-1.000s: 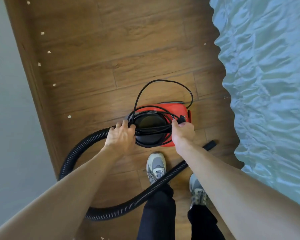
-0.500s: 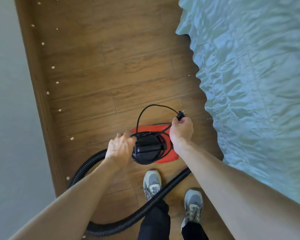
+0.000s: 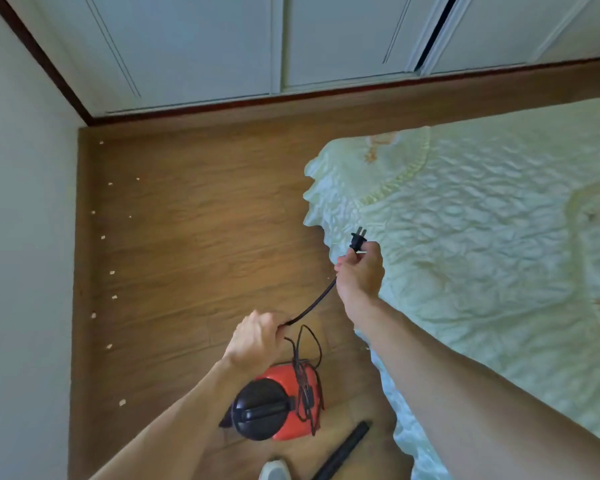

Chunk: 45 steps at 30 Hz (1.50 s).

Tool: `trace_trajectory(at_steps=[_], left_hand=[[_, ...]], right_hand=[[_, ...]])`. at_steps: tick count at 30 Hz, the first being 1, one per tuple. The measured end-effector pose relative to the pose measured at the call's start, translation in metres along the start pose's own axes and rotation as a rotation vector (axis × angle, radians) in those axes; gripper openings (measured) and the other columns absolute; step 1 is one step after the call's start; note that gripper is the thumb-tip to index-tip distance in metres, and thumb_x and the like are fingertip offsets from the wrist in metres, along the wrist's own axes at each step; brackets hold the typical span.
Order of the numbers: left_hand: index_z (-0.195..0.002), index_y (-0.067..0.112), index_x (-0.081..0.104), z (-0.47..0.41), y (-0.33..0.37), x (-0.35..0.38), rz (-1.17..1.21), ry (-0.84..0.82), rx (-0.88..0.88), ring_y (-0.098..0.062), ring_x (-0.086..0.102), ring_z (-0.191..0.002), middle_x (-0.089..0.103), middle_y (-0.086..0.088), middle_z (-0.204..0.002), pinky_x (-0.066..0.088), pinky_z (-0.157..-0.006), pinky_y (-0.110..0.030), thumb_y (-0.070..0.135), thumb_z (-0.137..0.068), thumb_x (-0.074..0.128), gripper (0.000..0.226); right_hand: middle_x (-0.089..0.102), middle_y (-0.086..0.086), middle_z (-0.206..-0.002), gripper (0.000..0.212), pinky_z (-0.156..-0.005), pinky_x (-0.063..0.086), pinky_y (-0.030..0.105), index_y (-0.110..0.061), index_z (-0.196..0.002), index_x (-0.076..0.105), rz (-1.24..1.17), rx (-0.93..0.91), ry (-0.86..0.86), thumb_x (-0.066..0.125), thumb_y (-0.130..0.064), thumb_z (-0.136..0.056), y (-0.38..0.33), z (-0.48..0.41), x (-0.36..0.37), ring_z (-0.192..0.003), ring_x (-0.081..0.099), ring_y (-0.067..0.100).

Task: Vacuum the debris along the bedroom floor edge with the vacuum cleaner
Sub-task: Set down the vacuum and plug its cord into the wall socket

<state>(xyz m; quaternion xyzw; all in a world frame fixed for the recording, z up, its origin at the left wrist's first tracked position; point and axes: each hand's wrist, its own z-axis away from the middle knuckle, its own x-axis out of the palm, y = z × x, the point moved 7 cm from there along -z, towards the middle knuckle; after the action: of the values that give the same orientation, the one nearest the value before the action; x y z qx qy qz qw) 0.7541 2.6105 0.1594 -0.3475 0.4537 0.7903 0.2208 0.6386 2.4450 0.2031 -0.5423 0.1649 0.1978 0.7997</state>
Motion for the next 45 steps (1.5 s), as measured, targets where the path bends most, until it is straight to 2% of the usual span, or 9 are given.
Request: trace_trajectory(at_steps=[3, 7, 10, 13, 16, 21, 26, 33, 45], left_hand=[[-0.101, 0.019, 0.069, -0.007, 0.033, -0.026, -0.004, 0.039, 0.040, -0.027, 0.061, -0.074, 0.069, -0.001, -0.084, 0.048, -0.066, -0.035, 0.041, -0.095, 0.043, 0.035], [-0.089, 0.019, 0.066, -0.018, 0.077, -0.053, 0.006, 0.053, 0.091, -0.018, 0.062, -0.067, 0.066, 0.003, -0.077, 0.054, -0.063, -0.038, 0.060, -0.083, 0.027, 0.057], [-0.083, 0.015, 0.066, -0.011, 0.146, -0.095, 0.024, 0.063, 0.178, -0.024, 0.064, -0.065, 0.069, -0.001, -0.072, 0.054, -0.061, -0.039, 0.046, -0.087, 0.043, 0.039], [-0.090, 0.019, 0.069, 0.004, 0.216, -0.137, 0.044, 0.118, 0.295, -0.015, 0.060, -0.063, 0.067, 0.005, -0.074, 0.052, -0.063, -0.029, 0.021, -0.093, 0.059, 0.011], [-0.100, 0.018, 0.073, 0.011, 0.265, -0.164, 0.044, 0.177, 0.348, -0.010, 0.062, -0.068, 0.071, 0.003, -0.081, 0.049, -0.063, -0.021, 0.020, -0.094, 0.062, 0.013], [-0.099, 0.021, 0.073, 0.041, 0.362, -0.206, 0.097, 0.212, 0.455, -0.012, 0.067, -0.070, 0.071, 0.006, -0.079, 0.057, -0.068, -0.030, 0.024, -0.092, 0.064, 0.011], [-0.091, 0.027, 0.072, 0.080, 0.453, -0.236, 0.119, 0.253, 0.538, -0.012, 0.063, -0.069, 0.068, 0.010, -0.074, 0.054, -0.067, -0.032, 0.028, -0.089, 0.067, 0.005], [-0.065, 0.044, 0.054, 0.145, 0.574, -0.245, 0.245, 0.219, 0.692, -0.020, 0.065, -0.068, 0.067, 0.002, -0.073, 0.056, -0.068, -0.042, 0.022, -0.087, 0.065, 0.033], [-0.072, 0.028, 0.063, 0.296, 0.775, -0.190, 0.339, 0.022, 0.975, -0.027, 0.066, -0.061, 0.059, -0.002, -0.067, 0.059, -0.050, -0.045, 0.016, -0.090, 0.067, 0.021]], right_hand=[[0.067, 0.009, -0.089, 0.006, -0.070, 0.055, 0.042, -0.017, -0.102, 0.049, -0.016, -0.100, 0.034, 0.044, -0.015, -0.101, -0.053, -0.001, -0.034, -0.081, 0.068, 0.029], [0.065, 0.004, -0.084, 0.009, -0.070, 0.055, 0.041, -0.022, -0.096, 0.045, -0.021, -0.207, 0.082, 0.045, -0.014, -0.100, -0.120, 0.004, -0.083, -0.079, 0.066, 0.029], [0.062, -0.001, -0.082, 0.011, -0.070, 0.050, 0.037, -0.019, -0.102, 0.047, 0.024, -0.301, 0.134, 0.040, -0.011, -0.101, -0.172, 0.013, -0.127, -0.077, 0.062, 0.026], [0.062, 0.001, -0.085, 0.012, -0.068, 0.049, 0.037, -0.017, -0.106, 0.050, 0.034, -0.389, 0.204, 0.040, -0.012, -0.101, -0.221, 0.025, -0.179, -0.077, 0.059, 0.028], [0.061, 0.001, -0.088, 0.012, -0.069, 0.047, 0.037, -0.016, -0.109, 0.053, 0.023, -0.464, 0.260, 0.043, -0.016, -0.102, -0.262, 0.038, -0.225, -0.080, 0.057, 0.028], [0.063, 0.005, -0.099, 0.016, -0.067, 0.036, 0.030, -0.011, -0.114, 0.053, -0.003, -0.582, 0.340, 0.044, -0.017, -0.101, -0.328, 0.070, -0.319, -0.085, 0.055, 0.024], [0.067, 0.007, -0.104, 0.019, -0.068, 0.036, 0.028, -0.009, -0.117, 0.051, 0.027, -0.701, 0.413, 0.047, -0.020, -0.102, -0.377, 0.111, -0.413, -0.088, 0.059, 0.023], [0.067, 0.006, -0.100, 0.018, -0.066, 0.042, 0.031, -0.014, -0.115, 0.052, -0.002, -0.784, 0.569, 0.048, -0.024, -0.102, -0.405, 0.167, -0.557, -0.089, 0.063, 0.026], [0.069, 0.010, -0.092, 0.017, -0.066, 0.037, 0.028, -0.012, -0.111, 0.057, -0.032, -0.797, 0.896, 0.059, -0.019, -0.096, -0.366, 0.275, -0.811, -0.085, 0.063, 0.029]])
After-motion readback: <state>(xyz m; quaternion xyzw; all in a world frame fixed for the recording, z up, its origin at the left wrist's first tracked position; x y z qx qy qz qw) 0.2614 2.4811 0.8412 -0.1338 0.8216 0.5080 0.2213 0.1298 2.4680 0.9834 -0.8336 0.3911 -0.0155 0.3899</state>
